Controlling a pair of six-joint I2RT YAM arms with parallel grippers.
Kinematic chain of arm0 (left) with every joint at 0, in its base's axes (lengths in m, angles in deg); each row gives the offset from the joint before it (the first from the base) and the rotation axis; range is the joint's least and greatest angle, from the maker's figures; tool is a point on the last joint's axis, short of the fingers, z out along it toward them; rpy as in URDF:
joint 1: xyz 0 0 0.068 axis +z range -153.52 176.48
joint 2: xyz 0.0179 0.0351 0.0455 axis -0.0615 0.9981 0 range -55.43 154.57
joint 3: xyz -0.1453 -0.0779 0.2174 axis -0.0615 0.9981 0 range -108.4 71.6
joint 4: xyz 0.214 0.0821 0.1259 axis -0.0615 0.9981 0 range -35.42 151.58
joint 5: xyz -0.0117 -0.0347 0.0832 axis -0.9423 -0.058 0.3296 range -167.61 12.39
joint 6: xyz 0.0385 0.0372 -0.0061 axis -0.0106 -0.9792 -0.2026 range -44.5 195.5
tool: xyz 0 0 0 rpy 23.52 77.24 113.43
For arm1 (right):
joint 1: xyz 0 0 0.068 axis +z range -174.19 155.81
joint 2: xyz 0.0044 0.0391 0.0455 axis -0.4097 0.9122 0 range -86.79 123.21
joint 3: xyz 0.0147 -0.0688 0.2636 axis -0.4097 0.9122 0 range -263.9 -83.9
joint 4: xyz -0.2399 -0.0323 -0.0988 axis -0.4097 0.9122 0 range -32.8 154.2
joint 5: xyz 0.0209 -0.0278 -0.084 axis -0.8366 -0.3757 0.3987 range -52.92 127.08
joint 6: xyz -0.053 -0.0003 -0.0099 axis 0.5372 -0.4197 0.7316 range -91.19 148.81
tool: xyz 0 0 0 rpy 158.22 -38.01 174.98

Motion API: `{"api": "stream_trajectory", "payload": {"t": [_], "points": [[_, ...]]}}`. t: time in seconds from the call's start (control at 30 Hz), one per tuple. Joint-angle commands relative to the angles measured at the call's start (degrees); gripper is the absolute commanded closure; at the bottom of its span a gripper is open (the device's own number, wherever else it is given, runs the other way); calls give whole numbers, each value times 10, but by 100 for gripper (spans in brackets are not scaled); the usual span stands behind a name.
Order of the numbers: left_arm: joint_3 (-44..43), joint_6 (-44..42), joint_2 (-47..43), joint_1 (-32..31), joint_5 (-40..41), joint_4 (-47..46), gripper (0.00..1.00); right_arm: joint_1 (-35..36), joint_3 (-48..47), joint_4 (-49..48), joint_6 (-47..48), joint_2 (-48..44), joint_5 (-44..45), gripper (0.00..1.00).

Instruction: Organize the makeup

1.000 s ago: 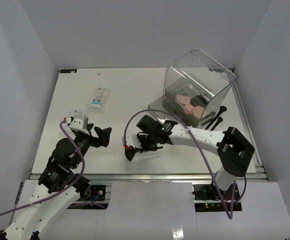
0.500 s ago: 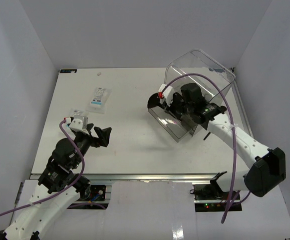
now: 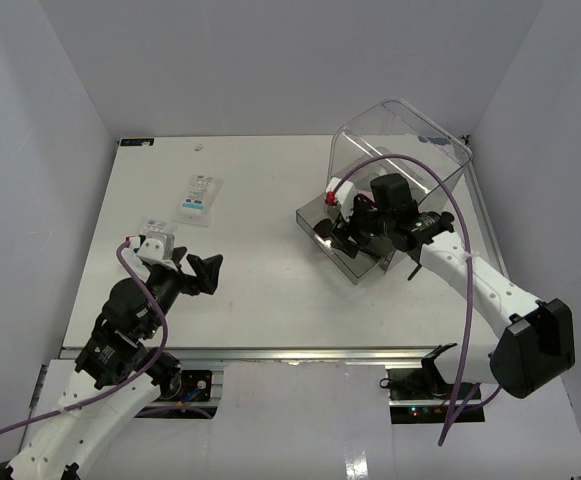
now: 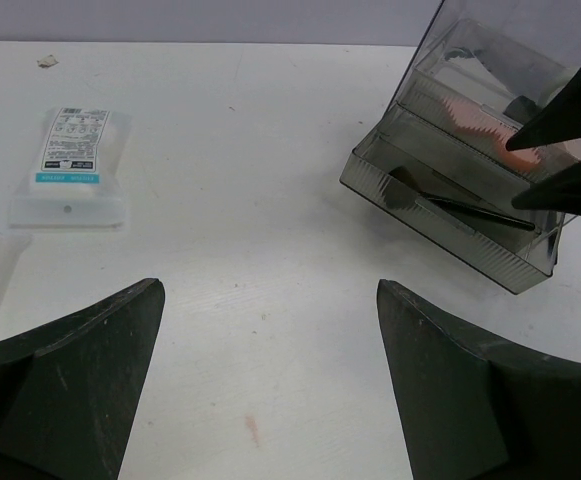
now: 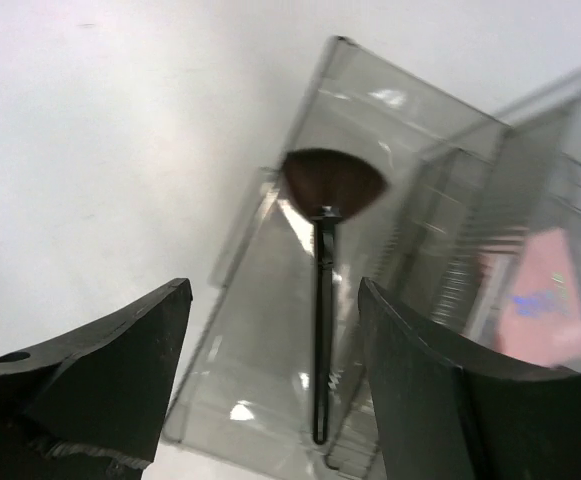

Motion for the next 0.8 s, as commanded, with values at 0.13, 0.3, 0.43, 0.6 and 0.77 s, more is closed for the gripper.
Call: {"api": "stream_trajectory", "payload": {"t": [0.13, 0.3, 0.43, 0.6, 0.77], "points": [[2, 1, -13, 3, -15, -8, 2, -56, -10, 221, 184, -105, -348, 28], [3, 1, -22, 3, -23, -9, 2, -175, 63, 248, 189, -191, -309, 29], [3, 1, -30, 3, -30, -12, 2, -341, 99, 312, 243, -213, -305, 30], [4, 1, -42, 3, -37, -13, 2, -488, 100, 371, 324, -188, -294, 29], [4, 0, -49, 3, -46, -15, 2, -611, 70, 406, 348, -114, -316, 32]]}}
